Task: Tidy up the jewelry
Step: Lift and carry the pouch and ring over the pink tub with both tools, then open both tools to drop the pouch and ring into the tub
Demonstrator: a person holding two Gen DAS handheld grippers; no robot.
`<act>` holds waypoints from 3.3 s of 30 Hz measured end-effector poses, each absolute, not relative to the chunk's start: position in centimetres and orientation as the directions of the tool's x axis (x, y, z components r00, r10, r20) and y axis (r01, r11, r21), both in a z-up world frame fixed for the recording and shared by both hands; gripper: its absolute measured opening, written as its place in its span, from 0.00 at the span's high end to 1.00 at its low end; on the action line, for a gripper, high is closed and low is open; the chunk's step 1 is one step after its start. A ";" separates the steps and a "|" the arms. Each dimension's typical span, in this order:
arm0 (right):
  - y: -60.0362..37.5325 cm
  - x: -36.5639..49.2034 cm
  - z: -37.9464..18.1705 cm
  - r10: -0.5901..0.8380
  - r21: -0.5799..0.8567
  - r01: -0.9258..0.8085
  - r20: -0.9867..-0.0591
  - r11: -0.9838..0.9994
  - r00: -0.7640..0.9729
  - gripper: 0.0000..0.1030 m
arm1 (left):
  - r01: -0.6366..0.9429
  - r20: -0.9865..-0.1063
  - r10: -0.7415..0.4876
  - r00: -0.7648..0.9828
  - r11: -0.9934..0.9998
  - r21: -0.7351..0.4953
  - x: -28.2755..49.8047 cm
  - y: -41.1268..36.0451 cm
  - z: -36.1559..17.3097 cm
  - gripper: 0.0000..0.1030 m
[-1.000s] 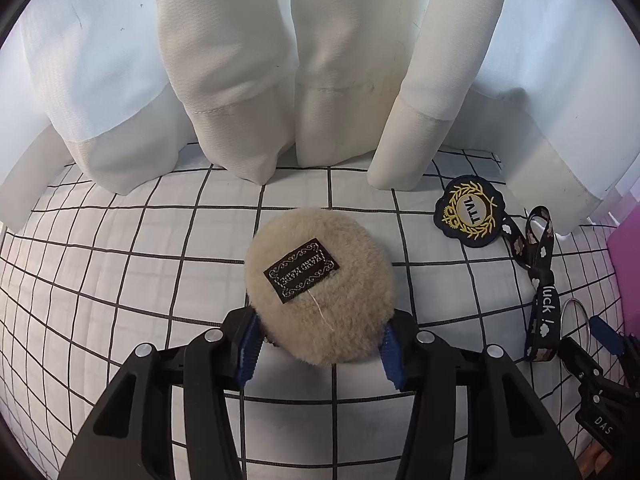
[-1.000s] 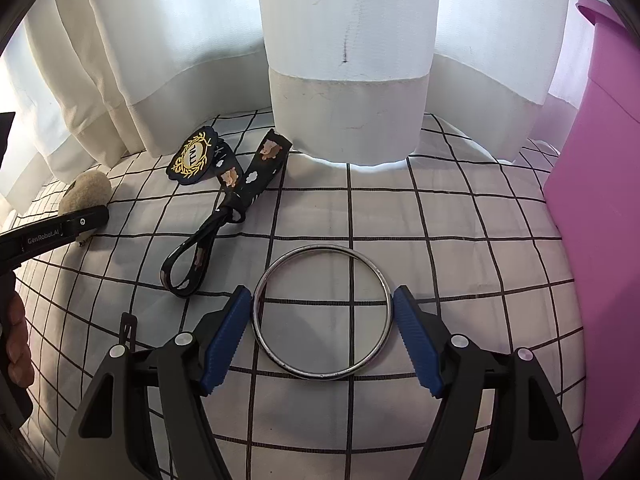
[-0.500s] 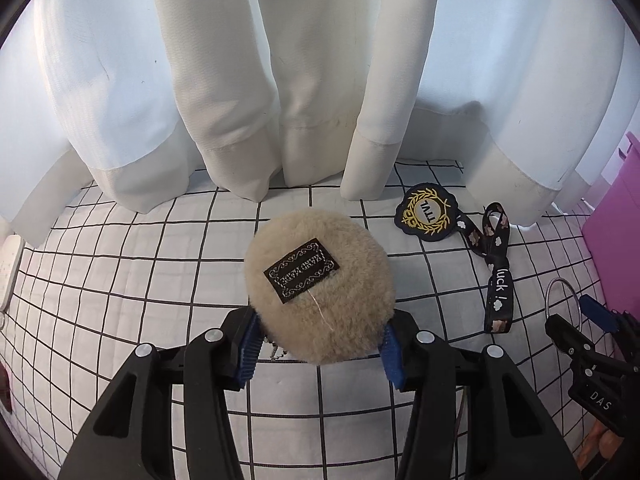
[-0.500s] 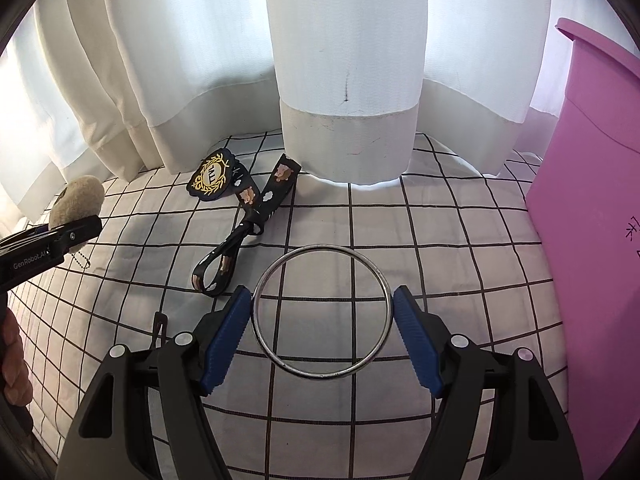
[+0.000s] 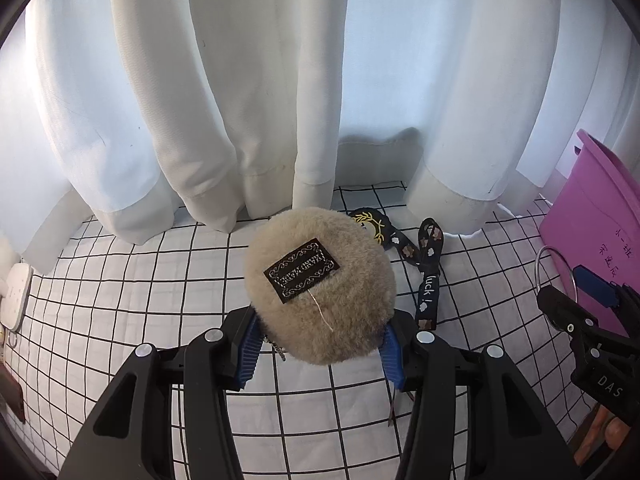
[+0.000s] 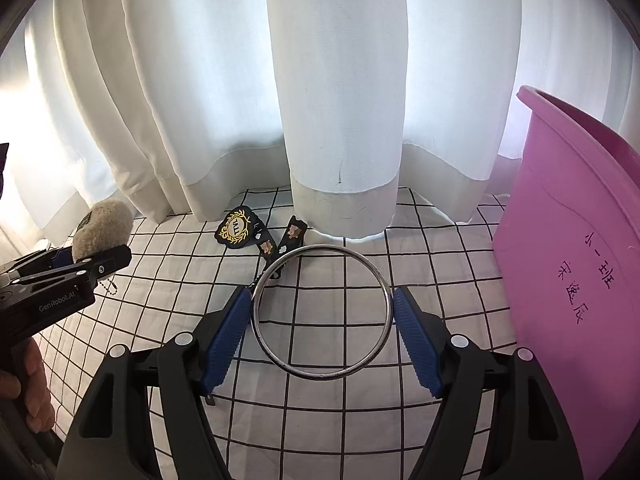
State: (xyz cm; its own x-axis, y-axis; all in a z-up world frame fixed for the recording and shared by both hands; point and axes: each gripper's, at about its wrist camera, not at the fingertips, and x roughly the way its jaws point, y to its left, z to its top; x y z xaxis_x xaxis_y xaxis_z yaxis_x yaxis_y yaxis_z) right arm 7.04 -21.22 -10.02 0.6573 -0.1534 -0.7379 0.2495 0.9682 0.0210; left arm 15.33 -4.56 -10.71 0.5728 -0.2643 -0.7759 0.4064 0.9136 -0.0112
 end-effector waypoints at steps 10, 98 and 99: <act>-23.8 3.2 -3.3 -0.214 0.004 0.287 -0.654 0.958 0.726 0.32 | 0.501 -0.710 -0.360 0.606 0.865 -0.011 11.5 -9.5 -5.7 0.53; -41.6 -11.1 2.3 -0.390 0.053 0.553 -0.654 0.832 0.649 0.31 | 0.717 -0.707 -0.543 0.453 0.694 -0.073 0.0 -31.7 0.1 0.21; -41.0 -10.9 2.5 -0.389 0.049 0.547 -0.651 0.835 0.652 0.30 | 0.711 -0.703 -0.546 0.456 0.699 -0.082 0.1 -31.0 0.3 0.21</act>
State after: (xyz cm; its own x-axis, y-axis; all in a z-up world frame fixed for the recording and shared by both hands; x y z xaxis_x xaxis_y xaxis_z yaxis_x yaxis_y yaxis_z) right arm -10.90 -41.03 2.51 0.6522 -0.3889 -0.6507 0.5475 0.8353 0.0495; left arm 0.13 -30.99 0.31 0.4556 -0.5458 -0.7032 0.7109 0.6985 -0.0816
